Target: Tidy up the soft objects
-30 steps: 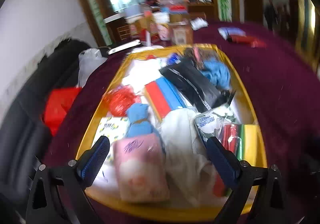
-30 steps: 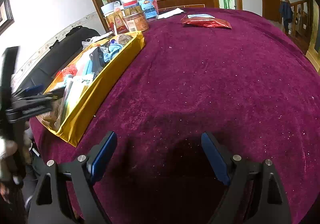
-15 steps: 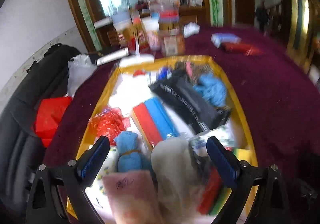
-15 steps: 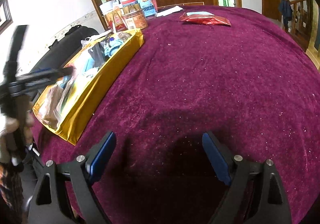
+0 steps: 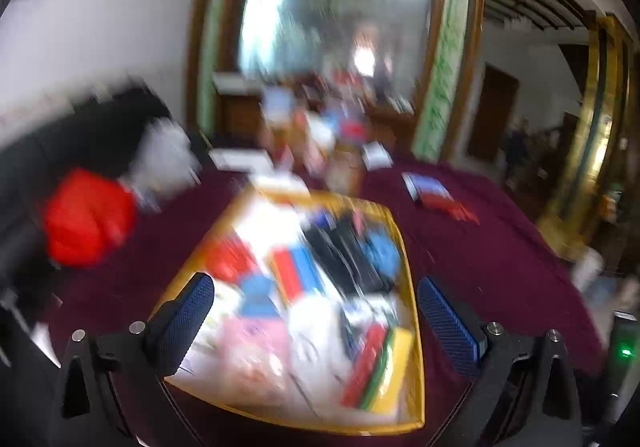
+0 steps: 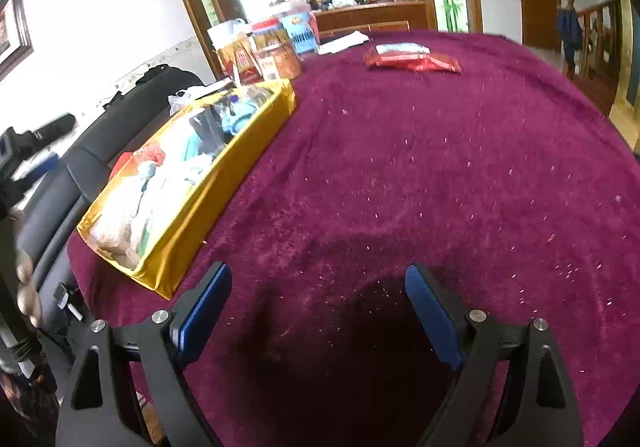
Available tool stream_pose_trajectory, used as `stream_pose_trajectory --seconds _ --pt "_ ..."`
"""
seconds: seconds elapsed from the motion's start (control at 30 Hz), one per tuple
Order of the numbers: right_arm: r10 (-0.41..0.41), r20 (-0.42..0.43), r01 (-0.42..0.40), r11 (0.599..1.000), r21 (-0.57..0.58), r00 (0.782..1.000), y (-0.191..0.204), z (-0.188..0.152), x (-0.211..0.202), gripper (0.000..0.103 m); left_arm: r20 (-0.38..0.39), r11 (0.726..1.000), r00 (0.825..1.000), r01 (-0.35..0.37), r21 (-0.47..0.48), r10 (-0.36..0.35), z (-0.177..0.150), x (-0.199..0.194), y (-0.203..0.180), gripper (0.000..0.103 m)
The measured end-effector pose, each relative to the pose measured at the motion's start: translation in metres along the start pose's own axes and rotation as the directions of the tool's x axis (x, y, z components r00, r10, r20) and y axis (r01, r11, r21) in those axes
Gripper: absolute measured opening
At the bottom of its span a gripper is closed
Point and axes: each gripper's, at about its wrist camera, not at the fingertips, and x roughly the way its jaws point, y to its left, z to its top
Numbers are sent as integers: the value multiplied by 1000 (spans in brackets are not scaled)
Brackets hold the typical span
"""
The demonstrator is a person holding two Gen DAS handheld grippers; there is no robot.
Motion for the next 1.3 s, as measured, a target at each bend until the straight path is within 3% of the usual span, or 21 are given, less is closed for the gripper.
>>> stream_pose_trajectory --seconds 0.07,0.13,0.17,0.2,0.27,0.33,0.67,0.87,1.3 --pt "-9 31 10 999 -35 999 9 4 -10 88 107 998 992 -63 23 60 1 -22 -9 103" --pt "3 45 1 997 -76 999 22 11 -16 88 219 998 975 -51 24 44 2 -51 -19 103" --pt "8 44 -4 995 -97 999 29 16 -16 88 236 999 971 -39 20 34 2 -57 -22 103" --pt "12 43 -7 992 -123 999 39 22 -17 89 227 1000 974 -20 18 16 3 -57 -23 103" --pt "12 50 -4 987 -160 999 56 28 -17 89 103 998 994 36 44 -40 6 -32 -26 103" --pt "12 47 -3 982 -191 999 72 27 -14 92 32 1000 999 -21 21 20 4 -14 -26 103" --pt "3 -55 -19 953 -301 999 117 -10 20 93 -7 994 994 -112 -17 112 -18 -9 -8 103" --pt "-22 -25 12 932 -362 999 134 -10 20 93 -30 993 994 -110 -46 108 -28 -9 7 103" --pt "-25 -53 3 924 -382 998 147 -11 28 93 -72 986 993 -106 -125 98 -34 -2 35 103"
